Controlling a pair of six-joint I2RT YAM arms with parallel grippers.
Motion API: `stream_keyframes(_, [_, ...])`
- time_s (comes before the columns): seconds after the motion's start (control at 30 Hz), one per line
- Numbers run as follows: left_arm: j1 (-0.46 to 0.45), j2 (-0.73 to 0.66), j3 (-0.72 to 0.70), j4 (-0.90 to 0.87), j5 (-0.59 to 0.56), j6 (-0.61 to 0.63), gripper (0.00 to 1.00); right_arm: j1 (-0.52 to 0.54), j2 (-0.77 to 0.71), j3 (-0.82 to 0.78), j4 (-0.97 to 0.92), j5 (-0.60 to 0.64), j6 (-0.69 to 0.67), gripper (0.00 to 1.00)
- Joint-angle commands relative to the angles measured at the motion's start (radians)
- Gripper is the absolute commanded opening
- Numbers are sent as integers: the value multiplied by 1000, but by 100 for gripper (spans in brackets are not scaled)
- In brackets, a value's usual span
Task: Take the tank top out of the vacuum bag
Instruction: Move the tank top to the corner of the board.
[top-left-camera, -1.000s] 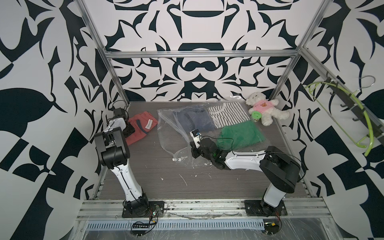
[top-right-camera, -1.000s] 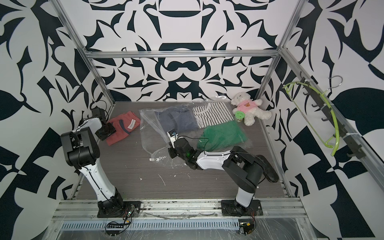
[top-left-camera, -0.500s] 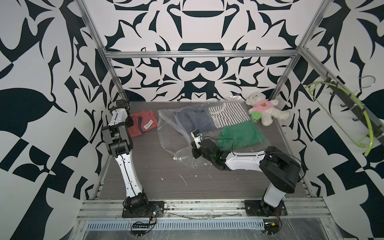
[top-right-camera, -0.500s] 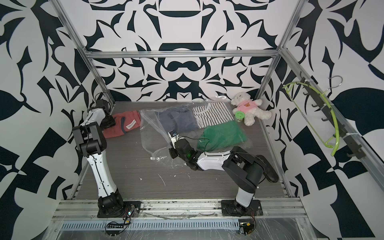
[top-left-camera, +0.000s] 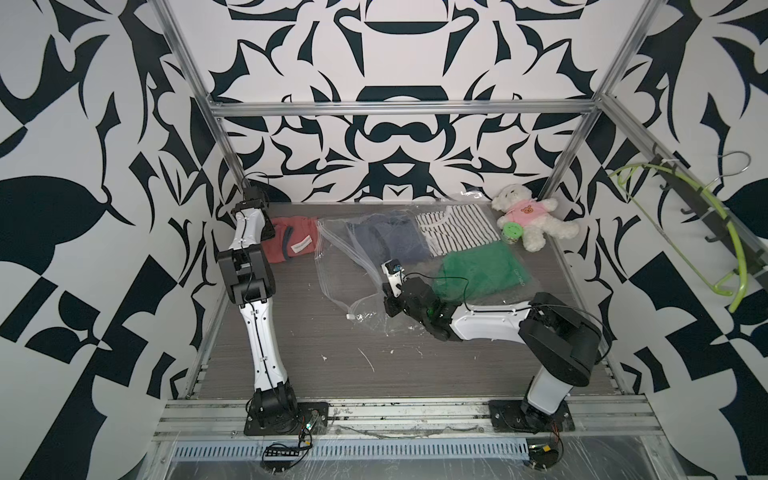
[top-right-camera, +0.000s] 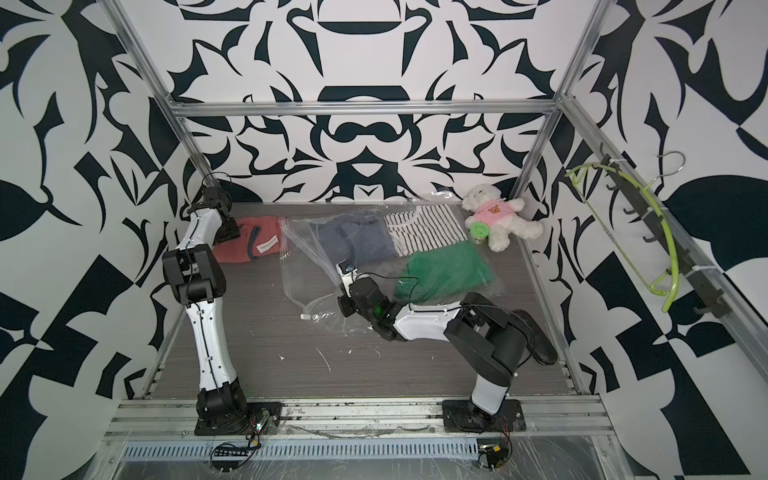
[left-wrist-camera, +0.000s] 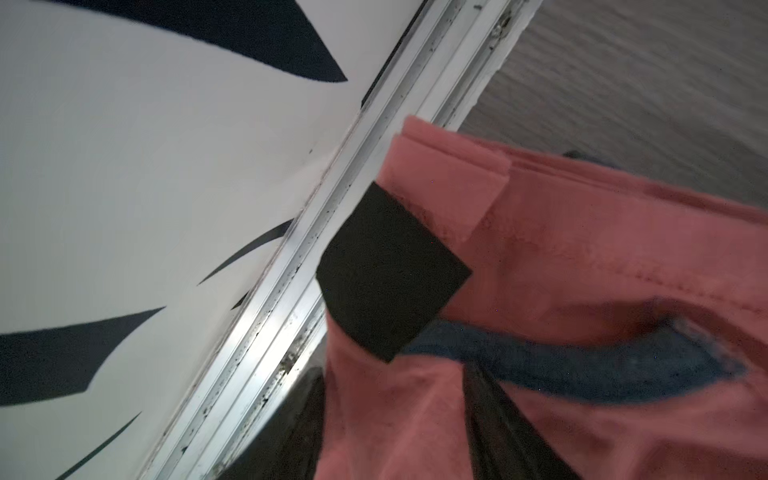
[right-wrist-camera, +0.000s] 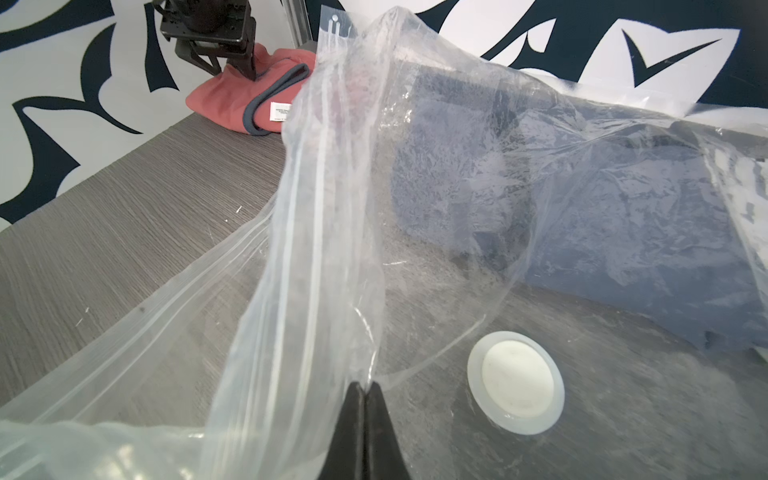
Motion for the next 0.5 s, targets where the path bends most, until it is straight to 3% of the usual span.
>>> stream_keyframes(0.0, [-23,-170,-95,90,10,19,59,-8,-39,1,45,28,-19,0])
stream_keyframes(0.13, [-72,-364,-275,178,30,16,66,-7,-30,4,46,28,-22,0])
stream_keyframes(0.23, [-105,-436,-373,161,84,-10,69,-8,-26,4,47,29,-22,0])
stream_keyframes(0.47, [-113,-327,-362,46,130,-55,71,-7,-37,-8,57,34,-23,0])
